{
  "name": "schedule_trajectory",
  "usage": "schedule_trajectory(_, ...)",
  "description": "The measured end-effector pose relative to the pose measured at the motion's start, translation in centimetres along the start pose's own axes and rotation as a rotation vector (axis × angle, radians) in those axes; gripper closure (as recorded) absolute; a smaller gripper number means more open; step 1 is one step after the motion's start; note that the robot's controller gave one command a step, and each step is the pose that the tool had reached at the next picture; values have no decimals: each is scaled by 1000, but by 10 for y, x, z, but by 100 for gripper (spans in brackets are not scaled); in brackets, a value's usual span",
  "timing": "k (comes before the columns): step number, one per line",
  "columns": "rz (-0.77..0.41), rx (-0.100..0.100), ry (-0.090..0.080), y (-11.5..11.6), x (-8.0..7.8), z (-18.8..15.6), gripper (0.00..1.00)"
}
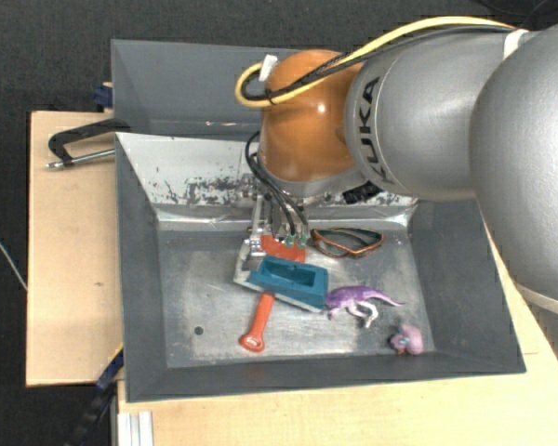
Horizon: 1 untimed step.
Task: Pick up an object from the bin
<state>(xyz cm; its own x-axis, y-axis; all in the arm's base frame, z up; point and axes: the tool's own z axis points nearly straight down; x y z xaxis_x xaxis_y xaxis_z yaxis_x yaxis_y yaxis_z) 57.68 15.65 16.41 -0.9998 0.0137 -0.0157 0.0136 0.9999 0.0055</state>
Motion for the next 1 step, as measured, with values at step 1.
schedule_trajectory(1,-67,3,19,-46,27,22,0)
